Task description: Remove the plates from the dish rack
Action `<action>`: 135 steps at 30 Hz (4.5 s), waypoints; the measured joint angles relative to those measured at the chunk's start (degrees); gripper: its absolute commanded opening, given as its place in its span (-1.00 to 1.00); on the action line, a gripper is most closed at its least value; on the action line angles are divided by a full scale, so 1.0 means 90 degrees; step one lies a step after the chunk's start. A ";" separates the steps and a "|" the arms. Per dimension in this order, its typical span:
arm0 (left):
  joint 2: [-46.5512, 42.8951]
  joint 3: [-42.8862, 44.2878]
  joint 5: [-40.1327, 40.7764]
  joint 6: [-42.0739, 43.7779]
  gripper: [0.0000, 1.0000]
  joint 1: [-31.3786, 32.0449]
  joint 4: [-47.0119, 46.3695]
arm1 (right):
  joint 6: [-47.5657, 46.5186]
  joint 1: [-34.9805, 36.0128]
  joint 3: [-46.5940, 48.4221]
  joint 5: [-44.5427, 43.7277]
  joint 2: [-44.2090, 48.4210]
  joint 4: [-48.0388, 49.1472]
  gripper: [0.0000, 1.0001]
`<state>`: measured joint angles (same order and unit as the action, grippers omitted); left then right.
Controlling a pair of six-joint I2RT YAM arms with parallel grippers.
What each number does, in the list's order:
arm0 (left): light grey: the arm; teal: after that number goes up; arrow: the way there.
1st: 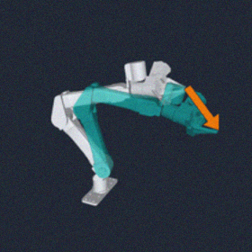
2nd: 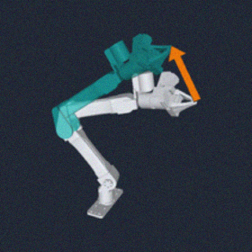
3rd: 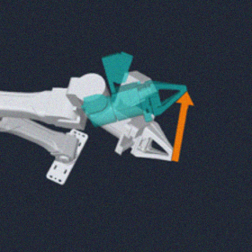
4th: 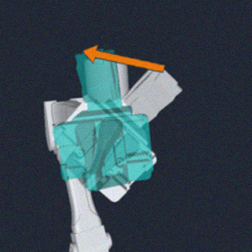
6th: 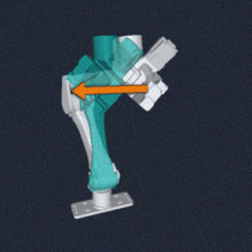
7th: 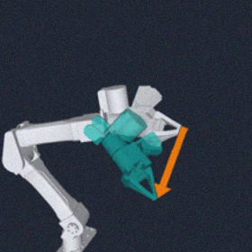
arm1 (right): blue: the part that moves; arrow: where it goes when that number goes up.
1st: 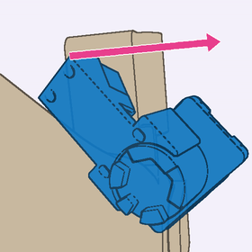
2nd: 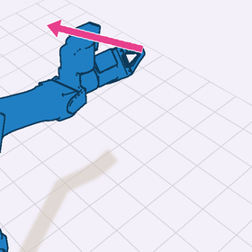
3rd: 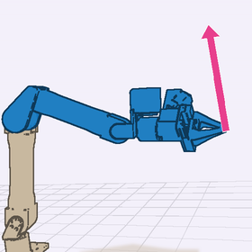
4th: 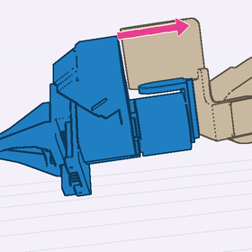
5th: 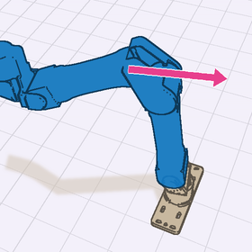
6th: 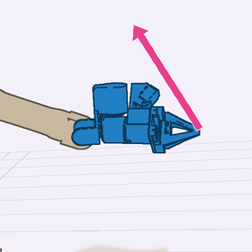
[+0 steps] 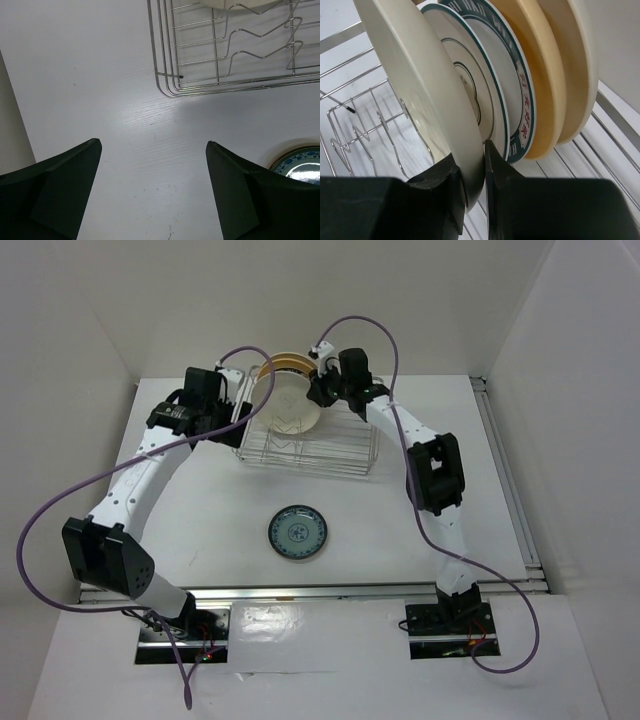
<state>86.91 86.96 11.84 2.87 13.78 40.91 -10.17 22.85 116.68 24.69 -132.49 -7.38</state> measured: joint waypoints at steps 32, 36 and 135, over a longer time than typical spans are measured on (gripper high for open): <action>0.0325 0.1086 -0.1749 0.0015 1.00 0.0000 0.0163 | 0.2441 -0.0338 -0.0095 0.0022 0.2178 -0.1950 -1.00; 0.0525 0.1192 -0.1965 0.0049 1.00 0.0034 0.0107 | 0.2557 -0.0231 -0.0860 0.1032 0.2118 -0.2273 -1.00; 0.2106 -0.1984 -0.3521 0.0338 0.08 -0.4809 0.0403 | 0.3130 -0.1236 -0.0498 -0.3296 0.0631 -0.3133 -1.00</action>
<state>105.86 69.10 -19.86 5.91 -29.50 44.53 18.00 11.73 112.20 -4.97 -126.80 -35.57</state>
